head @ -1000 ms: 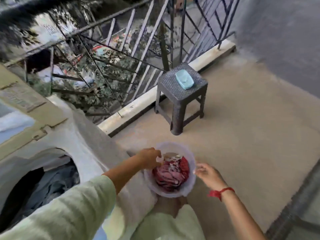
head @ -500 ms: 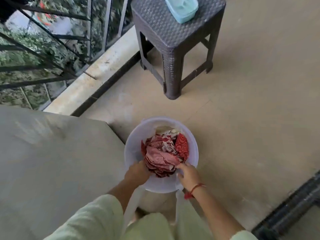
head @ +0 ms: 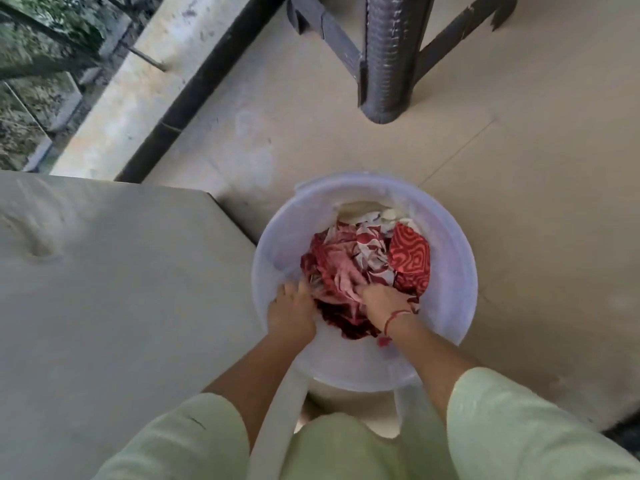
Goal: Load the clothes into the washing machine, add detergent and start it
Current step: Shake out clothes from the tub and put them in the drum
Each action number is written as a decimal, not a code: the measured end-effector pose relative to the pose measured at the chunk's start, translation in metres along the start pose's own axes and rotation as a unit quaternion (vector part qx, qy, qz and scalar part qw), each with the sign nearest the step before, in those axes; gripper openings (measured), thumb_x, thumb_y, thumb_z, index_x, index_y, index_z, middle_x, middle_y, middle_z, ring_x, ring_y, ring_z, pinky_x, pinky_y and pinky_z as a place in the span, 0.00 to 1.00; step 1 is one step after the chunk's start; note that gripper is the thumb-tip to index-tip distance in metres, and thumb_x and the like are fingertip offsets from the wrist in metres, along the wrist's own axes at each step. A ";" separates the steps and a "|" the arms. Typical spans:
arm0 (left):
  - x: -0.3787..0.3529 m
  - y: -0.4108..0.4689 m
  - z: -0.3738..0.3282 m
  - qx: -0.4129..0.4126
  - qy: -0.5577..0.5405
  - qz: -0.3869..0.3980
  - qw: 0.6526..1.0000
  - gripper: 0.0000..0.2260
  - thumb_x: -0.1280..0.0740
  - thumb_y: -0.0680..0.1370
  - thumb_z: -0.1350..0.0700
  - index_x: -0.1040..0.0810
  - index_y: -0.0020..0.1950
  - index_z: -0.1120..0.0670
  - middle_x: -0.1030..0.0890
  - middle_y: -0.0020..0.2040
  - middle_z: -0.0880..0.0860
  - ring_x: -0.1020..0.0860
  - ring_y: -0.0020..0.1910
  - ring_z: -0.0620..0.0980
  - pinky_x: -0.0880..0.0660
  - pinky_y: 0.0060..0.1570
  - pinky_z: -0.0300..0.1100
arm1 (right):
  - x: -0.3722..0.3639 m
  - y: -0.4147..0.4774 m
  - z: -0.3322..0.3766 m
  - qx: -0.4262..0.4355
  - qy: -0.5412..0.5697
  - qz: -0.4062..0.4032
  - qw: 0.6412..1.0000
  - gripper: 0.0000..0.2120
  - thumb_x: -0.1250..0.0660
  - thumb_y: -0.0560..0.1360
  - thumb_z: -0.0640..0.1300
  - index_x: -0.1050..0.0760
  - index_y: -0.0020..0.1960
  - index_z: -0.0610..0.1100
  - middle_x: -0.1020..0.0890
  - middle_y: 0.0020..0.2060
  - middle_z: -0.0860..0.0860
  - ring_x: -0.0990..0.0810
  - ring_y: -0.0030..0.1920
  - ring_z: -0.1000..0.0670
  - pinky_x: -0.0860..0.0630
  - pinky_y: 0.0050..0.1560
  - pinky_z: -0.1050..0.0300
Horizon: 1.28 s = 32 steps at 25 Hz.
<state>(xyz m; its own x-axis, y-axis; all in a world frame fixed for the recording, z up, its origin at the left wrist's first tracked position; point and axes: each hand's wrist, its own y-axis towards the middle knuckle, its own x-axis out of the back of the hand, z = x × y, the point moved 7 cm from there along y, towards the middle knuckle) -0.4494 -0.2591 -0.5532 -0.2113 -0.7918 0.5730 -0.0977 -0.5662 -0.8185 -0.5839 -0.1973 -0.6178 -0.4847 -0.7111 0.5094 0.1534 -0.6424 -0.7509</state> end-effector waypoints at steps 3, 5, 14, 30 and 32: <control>0.026 -0.025 -0.016 0.000 -0.055 0.015 0.998 0.37 0.31 0.72 0.54 0.48 0.75 0.53 0.35 0.68 0.57 0.33 0.67 0.58 0.31 0.60 0.51 | 0.065 -0.043 -0.006 -0.008 0.064 -0.077 0.995 0.18 0.41 0.73 0.36 0.26 0.61 0.47 0.22 0.49 0.42 0.21 0.49 0.38 0.24 0.45 0.48; 0.057 -0.044 -0.029 -0.010 -0.107 0.007 0.994 0.42 0.29 0.70 0.51 0.52 0.76 0.53 0.38 0.71 0.57 0.34 0.68 0.60 0.30 0.61 0.55 | 0.107 -0.084 0.003 -0.001 0.111 -0.129 0.985 0.18 0.40 0.72 0.35 0.24 0.59 0.47 0.22 0.50 0.44 0.21 0.48 0.40 0.24 0.45 0.48; 0.201 -0.189 -0.063 -0.247 -0.172 -0.120 0.946 0.28 0.35 0.74 0.49 0.36 0.73 0.54 0.28 0.67 0.58 0.27 0.64 0.59 0.30 0.63 0.53 | 0.240 -0.275 0.112 0.052 0.238 -0.369 0.897 0.22 0.39 0.63 0.36 0.21 0.55 0.48 0.20 0.42 0.46 0.22 0.44 0.44 0.34 0.42 0.65; 0.409 -0.604 0.163 -0.424 -0.485 -0.558 0.524 0.20 0.37 0.70 0.64 0.22 0.55 0.44 0.18 0.53 0.47 0.20 0.53 0.45 0.26 0.55 0.37 | 0.390 -0.615 0.448 0.361 0.013 -0.724 0.588 0.15 0.34 0.70 0.40 0.29 0.56 0.48 0.17 0.43 0.48 0.22 0.43 0.52 0.27 0.44 0.61; 0.403 -0.642 0.212 -0.438 -0.502 -0.586 0.461 0.20 0.37 0.68 0.67 0.22 0.45 0.41 0.18 0.43 0.40 0.22 0.43 0.37 0.27 0.46 0.30 | 0.387 -0.640 0.507 0.448 0.052 -0.685 0.572 0.12 0.32 0.70 0.42 0.26 0.53 0.47 0.17 0.42 0.52 0.21 0.42 0.55 0.28 0.43 0.68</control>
<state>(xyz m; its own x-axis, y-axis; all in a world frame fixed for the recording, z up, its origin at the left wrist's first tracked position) -0.2657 -0.2632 0.2119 0.9998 -0.0154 0.0147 -0.0212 -0.7779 0.6280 -0.4332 -0.2061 0.2730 -0.7197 0.6269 0.2982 -0.0751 -0.4973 0.8643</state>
